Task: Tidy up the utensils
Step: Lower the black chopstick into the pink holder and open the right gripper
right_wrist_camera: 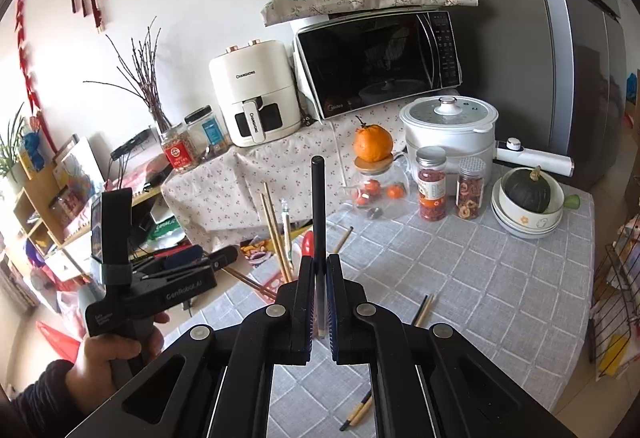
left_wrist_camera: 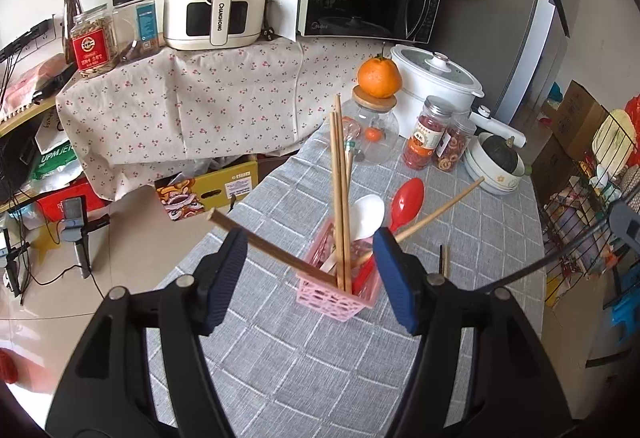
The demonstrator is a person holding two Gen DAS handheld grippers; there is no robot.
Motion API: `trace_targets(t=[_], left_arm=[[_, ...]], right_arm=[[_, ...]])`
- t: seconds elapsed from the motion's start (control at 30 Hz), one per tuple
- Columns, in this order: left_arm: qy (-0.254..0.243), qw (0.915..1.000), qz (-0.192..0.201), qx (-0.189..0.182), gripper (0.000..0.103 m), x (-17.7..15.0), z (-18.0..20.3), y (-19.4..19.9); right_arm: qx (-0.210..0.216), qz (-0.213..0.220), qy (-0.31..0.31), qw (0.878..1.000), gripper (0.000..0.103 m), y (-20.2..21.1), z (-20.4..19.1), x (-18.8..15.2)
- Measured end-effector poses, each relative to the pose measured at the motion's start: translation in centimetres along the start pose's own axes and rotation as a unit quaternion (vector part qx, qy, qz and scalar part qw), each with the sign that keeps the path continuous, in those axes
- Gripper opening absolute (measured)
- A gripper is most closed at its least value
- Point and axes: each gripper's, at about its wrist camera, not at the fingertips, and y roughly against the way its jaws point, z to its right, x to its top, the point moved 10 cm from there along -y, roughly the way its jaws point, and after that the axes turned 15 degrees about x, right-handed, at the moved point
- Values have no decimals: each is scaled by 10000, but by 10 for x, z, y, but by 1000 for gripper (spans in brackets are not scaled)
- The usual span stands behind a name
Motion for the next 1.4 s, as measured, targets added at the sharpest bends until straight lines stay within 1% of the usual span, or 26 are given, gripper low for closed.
trace_targets(t=[0.1, 0.23, 0.33, 0.57, 0.67, 0.87, 1.0, 1.13, 1.4], left_arm=[[38, 9997, -225, 71, 68, -11, -15, 0], [258, 9980, -569, 39, 68, -23, -34, -7], [351, 9968, -715, 27, 68, -27, -44, -11], [372, 9966, -736, 23, 68, -28, -54, -11], [392, 9965, -736, -9, 68, -27, -56, -11], [379, 9968, -704, -51, 68, -26, -53, -10], [371, 9967, -721, -51, 68, -27, -53, -11], [339, 9967, -731, -39, 68, -28, -52, -12], [268, 9971, -709, -37, 68, -28, -47, -12]], right_arm=[[46, 48, 94, 9999, 6, -9, -11, 7], [177, 137, 154, 9996, 6, -22, -23, 16], [209, 215, 188, 9994, 6, -34, -28, 21], [235, 266, 97, 9993, 6, -69, -24, 24], [219, 195, 94, 9995, 6, -83, -21, 22], [165, 19, 43, 9999, 6, -102, -15, 14], [233, 11, -113, 9997, 6, -112, -8, 8], [288, -75, -229, 9993, 6, -126, -3, -2], [241, -299, -273, 9989, 6, -149, 4, -21]])
